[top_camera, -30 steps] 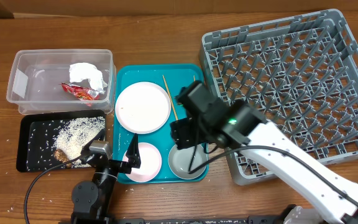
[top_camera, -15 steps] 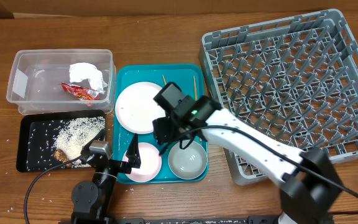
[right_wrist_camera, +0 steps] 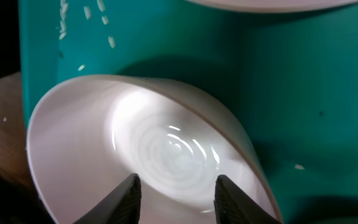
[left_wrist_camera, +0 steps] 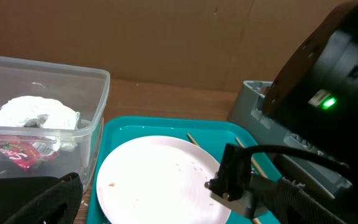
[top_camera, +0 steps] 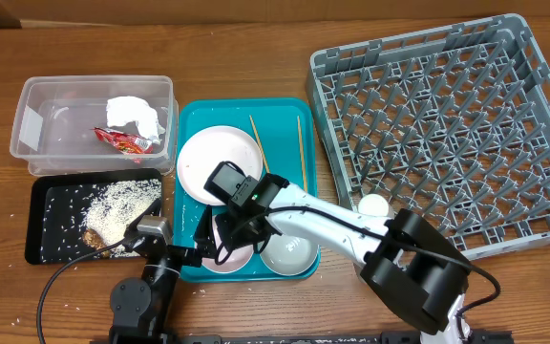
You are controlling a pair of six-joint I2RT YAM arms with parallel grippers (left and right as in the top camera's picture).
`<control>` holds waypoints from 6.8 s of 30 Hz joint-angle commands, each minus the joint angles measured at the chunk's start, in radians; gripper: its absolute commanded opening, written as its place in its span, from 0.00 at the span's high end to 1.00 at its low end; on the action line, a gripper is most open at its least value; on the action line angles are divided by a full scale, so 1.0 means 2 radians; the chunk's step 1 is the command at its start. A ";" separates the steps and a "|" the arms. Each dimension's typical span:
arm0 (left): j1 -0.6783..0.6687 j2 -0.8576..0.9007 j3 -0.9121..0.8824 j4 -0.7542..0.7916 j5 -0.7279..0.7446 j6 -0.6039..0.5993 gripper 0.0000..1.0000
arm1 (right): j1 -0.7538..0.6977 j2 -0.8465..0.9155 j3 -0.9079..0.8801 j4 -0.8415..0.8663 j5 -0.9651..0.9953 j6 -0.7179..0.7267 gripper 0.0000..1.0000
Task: Sort waste into correct bins and load items into the dishwasher
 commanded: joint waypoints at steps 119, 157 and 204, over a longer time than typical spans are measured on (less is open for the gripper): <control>0.003 -0.006 -0.002 0.000 0.004 -0.009 0.00 | -0.279 -0.023 0.033 -0.155 0.765 -0.153 0.96; 0.003 -0.006 -0.002 0.000 0.004 -0.009 0.00 | -0.128 -0.153 -0.023 -0.182 -0.006 -0.372 0.47; 0.003 -0.006 -0.002 0.000 0.004 -0.009 0.00 | -0.130 -0.210 -0.004 -0.122 0.532 -0.050 0.96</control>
